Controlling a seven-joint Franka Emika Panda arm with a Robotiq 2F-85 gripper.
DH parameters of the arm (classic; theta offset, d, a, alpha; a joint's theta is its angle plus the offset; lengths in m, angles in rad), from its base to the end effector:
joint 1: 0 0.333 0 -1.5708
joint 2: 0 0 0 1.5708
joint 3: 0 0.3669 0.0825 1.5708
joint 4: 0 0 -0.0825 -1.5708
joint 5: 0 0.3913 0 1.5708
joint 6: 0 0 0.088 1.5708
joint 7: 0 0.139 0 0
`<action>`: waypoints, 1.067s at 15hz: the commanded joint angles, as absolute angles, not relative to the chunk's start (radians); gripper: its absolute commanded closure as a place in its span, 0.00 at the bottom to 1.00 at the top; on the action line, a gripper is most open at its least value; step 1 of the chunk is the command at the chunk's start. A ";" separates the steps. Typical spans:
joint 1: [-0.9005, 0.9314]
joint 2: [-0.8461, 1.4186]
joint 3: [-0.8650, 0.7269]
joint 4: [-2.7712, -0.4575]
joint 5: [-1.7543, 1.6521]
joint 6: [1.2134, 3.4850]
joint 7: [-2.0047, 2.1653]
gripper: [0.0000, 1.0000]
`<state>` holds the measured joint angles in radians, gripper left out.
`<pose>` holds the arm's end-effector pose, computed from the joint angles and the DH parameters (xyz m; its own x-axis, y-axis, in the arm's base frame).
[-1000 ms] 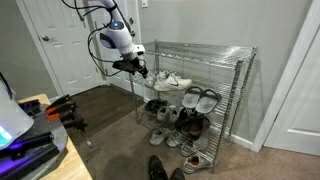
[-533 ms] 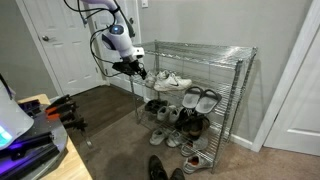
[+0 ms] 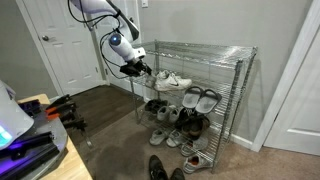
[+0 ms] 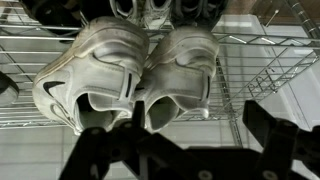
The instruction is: Pick up the white pair of nike sneakers from the second shelf from the top of the shoe rack and put them on the top shelf of the shoe rack
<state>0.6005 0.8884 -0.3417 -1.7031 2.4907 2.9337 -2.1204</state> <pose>0.6515 0.1514 0.0918 0.7373 0.0778 0.6711 0.1819 -0.9795 -0.0863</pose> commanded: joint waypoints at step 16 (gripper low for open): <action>1.097 1.391 -0.954 -1.603 2.613 2.765 -1.442 0.00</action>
<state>1.0668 1.3013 -0.8955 -1.6437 2.6130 2.7820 -1.5654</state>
